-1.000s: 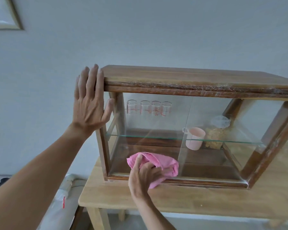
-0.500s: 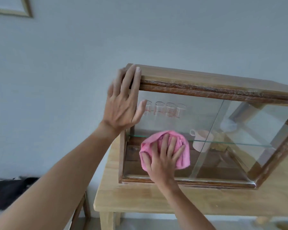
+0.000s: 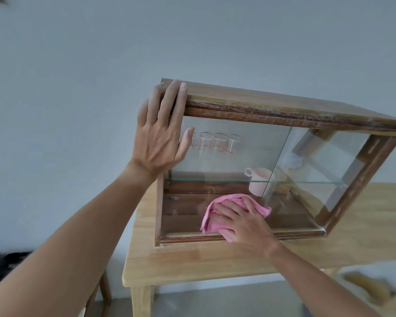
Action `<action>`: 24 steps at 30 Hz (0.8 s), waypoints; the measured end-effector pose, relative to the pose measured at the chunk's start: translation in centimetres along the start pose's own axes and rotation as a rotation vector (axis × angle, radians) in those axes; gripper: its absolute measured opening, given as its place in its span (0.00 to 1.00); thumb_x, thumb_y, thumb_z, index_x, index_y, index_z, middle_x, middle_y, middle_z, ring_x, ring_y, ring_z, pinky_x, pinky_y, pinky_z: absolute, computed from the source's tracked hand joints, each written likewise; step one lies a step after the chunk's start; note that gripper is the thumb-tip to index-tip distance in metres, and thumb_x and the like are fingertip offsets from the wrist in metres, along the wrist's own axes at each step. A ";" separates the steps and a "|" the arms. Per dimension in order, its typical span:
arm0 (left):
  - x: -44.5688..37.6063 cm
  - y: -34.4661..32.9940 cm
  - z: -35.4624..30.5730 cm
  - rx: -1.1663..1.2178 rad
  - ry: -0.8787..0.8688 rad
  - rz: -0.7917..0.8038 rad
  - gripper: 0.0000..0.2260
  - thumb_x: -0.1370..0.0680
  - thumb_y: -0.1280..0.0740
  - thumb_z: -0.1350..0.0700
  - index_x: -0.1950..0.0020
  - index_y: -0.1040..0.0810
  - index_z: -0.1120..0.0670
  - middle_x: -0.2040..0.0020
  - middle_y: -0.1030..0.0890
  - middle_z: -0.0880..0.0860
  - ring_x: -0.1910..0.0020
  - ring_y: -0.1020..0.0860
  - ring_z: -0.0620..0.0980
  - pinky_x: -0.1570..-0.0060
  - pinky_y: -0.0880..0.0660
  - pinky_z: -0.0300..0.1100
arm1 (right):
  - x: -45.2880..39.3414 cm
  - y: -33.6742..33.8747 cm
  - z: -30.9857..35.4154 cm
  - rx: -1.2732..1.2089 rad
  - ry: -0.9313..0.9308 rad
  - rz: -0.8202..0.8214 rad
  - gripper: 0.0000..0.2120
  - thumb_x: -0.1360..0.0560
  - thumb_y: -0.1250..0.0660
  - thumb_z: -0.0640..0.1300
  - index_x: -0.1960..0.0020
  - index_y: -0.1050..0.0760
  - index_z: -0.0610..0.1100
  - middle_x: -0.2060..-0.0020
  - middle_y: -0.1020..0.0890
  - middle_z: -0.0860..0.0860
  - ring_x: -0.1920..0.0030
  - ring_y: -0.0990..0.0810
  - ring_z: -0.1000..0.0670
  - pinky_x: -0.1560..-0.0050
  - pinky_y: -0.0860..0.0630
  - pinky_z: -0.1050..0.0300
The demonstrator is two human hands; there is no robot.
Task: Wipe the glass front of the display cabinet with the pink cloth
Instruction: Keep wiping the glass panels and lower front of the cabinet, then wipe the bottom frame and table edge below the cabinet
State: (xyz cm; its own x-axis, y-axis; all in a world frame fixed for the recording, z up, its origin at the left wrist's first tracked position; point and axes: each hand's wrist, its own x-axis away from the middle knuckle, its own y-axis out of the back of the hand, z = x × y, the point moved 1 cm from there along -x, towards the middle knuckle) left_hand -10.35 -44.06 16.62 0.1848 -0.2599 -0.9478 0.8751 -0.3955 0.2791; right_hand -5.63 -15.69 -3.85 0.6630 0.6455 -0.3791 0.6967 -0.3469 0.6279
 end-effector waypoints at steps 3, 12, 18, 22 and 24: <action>0.0 0.0 -0.1 -0.006 0.003 -0.006 0.31 0.19 0.45 0.46 0.20 0.42 0.61 0.22 0.36 0.61 0.23 0.39 0.62 0.32 0.35 0.55 | 3.6 0.9 -5.4 0.036 -0.191 0.024 0.22 0.19 0.41 0.64 0.31 0.26 0.53 0.27 0.32 0.51 0.26 0.35 0.45 0.21 0.56 0.37; -0.2 0.7 0.0 0.047 -0.006 0.027 0.30 0.17 0.52 0.44 0.20 0.40 0.61 0.22 0.35 0.60 0.23 0.38 0.62 0.32 0.36 0.54 | -8.9 7.7 -5.1 -0.169 -0.745 -0.309 0.39 0.19 0.51 0.68 0.17 0.54 0.45 0.19 0.61 0.43 0.19 0.63 0.38 0.24 0.68 0.31; -0.1 0.4 0.2 0.027 -0.004 0.009 0.30 0.17 0.52 0.45 0.20 0.40 0.61 0.22 0.34 0.59 0.24 0.38 0.60 0.33 0.36 0.53 | -13.0 5.8 7.9 -0.222 -0.391 -0.266 0.24 0.20 0.37 0.57 0.27 0.32 0.51 0.24 0.37 0.47 0.22 0.49 0.41 0.23 0.65 0.32; 0.0 0.0 0.2 0.016 -0.009 -0.012 0.30 0.17 0.52 0.44 0.20 0.41 0.60 0.22 0.34 0.59 0.23 0.39 0.60 0.32 0.37 0.54 | -11.0 3.7 10.0 -0.199 -0.346 -0.216 0.29 0.19 0.39 0.57 0.20 0.40 0.53 0.20 0.43 0.50 0.19 0.50 0.43 0.21 0.63 0.34; 0.1 -0.3 0.3 0.010 -0.005 -0.025 0.29 0.17 0.53 0.43 0.20 0.42 0.59 0.22 0.35 0.59 0.23 0.40 0.60 0.33 0.37 0.54 | -8.1 2.4 9.7 -0.171 -0.237 -0.099 0.34 0.18 0.43 0.61 0.17 0.52 0.54 0.17 0.51 0.50 0.18 0.55 0.44 0.21 0.65 0.36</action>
State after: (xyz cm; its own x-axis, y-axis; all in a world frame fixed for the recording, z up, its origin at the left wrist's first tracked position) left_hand -10.67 -44.22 16.46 0.1606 -0.2541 -0.9538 0.8751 -0.4103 0.2567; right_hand -6.62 -28.34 -5.85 0.6534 0.4869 -0.5796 0.7183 -0.1572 0.6778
